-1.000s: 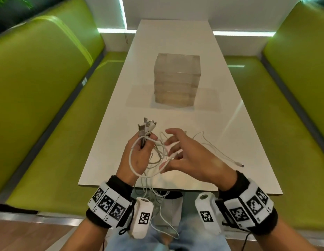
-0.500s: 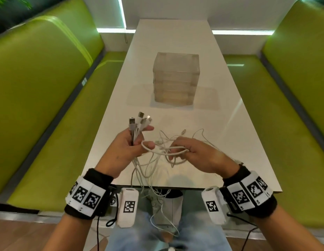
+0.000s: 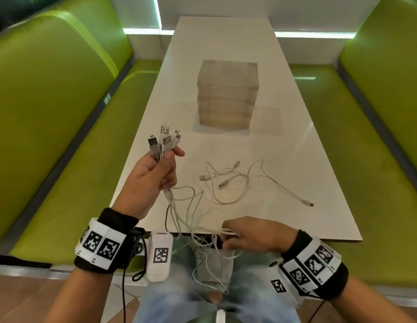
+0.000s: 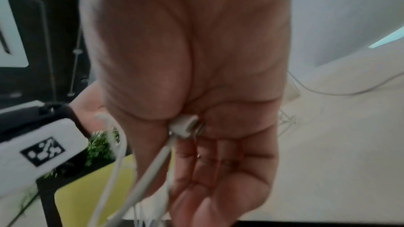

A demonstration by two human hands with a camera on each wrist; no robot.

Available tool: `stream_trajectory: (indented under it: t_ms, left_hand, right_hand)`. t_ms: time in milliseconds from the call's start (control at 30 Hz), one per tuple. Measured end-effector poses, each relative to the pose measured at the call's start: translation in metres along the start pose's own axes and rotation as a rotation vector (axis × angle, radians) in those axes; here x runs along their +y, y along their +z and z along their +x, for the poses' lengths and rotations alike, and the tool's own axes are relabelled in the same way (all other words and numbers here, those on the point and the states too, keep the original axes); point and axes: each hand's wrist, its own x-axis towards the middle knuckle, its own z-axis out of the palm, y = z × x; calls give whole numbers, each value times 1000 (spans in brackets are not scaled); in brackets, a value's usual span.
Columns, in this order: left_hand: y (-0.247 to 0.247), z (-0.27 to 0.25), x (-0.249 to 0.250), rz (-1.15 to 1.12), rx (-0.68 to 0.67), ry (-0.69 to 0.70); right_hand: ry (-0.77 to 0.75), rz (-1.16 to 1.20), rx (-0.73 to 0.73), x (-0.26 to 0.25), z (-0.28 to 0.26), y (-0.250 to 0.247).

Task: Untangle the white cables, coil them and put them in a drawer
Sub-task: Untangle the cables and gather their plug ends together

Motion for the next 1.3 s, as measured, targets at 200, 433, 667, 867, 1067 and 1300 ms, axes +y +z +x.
stream_trajectory:
  t_ms: [200, 433, 667, 867, 1067, 1300]
  left_hand:
    - [5, 3, 1, -81, 63, -8]
    - [17, 3, 1, -66, 51, -41]
    - [21, 0, 2, -50, 35, -55]
    - [20, 3, 0, -111, 37, -99]
    - [23, 2, -3, -76, 1, -60]
    - [27, 6, -1, -44, 111, -47]
  right_hand:
    - [36, -171, -133, 3, -7, -2]
    - [-18, 119, 203, 6, -5, -16]
    - [73, 85, 409, 20, 0, -19]
    - [644, -135, 629, 94, -17, -32]
    - [709, -37, 605, 118, -23, -32]
    - [57, -65, 1397, 63, -35, -77]
